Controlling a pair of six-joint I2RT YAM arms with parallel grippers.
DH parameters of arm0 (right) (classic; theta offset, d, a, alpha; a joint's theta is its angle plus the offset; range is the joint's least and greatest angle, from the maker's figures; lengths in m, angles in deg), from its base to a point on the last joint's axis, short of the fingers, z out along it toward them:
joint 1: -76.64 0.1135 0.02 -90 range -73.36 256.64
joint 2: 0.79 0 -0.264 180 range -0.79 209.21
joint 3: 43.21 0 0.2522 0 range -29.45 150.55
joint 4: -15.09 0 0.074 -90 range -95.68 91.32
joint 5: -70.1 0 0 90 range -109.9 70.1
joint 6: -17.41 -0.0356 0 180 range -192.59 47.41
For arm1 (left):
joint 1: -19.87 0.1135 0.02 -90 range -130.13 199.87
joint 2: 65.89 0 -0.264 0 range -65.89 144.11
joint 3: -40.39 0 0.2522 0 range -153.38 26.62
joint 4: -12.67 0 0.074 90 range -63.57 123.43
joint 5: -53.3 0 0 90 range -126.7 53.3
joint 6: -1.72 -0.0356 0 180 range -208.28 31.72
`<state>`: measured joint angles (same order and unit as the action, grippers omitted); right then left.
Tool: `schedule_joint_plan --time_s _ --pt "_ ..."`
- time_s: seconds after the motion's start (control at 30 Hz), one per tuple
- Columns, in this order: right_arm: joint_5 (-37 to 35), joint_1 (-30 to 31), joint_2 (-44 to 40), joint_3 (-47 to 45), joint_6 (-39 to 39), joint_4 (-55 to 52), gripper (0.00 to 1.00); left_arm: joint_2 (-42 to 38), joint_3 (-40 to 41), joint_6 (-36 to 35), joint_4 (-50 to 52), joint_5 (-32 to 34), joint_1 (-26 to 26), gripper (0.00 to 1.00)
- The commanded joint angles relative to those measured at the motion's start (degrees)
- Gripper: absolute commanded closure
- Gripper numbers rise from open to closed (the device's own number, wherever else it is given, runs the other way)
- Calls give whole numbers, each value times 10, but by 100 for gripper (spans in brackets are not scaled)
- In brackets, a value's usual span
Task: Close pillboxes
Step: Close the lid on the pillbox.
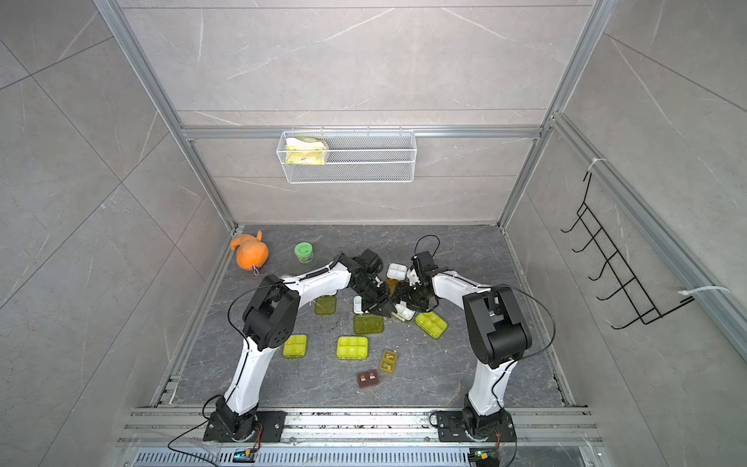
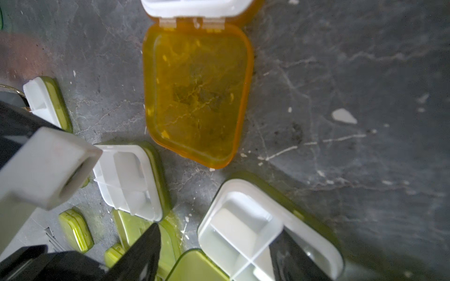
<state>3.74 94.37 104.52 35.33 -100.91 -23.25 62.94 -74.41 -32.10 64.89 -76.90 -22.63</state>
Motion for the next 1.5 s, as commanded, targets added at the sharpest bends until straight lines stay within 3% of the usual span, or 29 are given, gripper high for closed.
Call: schedule_joint_plan --time_s 0.0,0.47,0.73,0.87,1.13,1.47 --pt "93 41 -17 2 -1 -49 27 -25 -28 -12 -132 -29 -8 72" --pt "81 19 -70 37 7 -99 26 -19 -31 -11 -114 -28 -8 68" --pt "56 -18 -49 35 42 -116 40 9 -94 -22 -74 -36 -8 68" --pt "53 -28 -27 44 53 -115 41 17 -108 -27 -60 -40 -7 68" --pt "51 -60 -31 45 59 -112 29 41 -149 -26 -42 -45 -3 60" --pt "51 -86 -92 47 55 -135 26 100 -214 -12 -41 -56 0 56"
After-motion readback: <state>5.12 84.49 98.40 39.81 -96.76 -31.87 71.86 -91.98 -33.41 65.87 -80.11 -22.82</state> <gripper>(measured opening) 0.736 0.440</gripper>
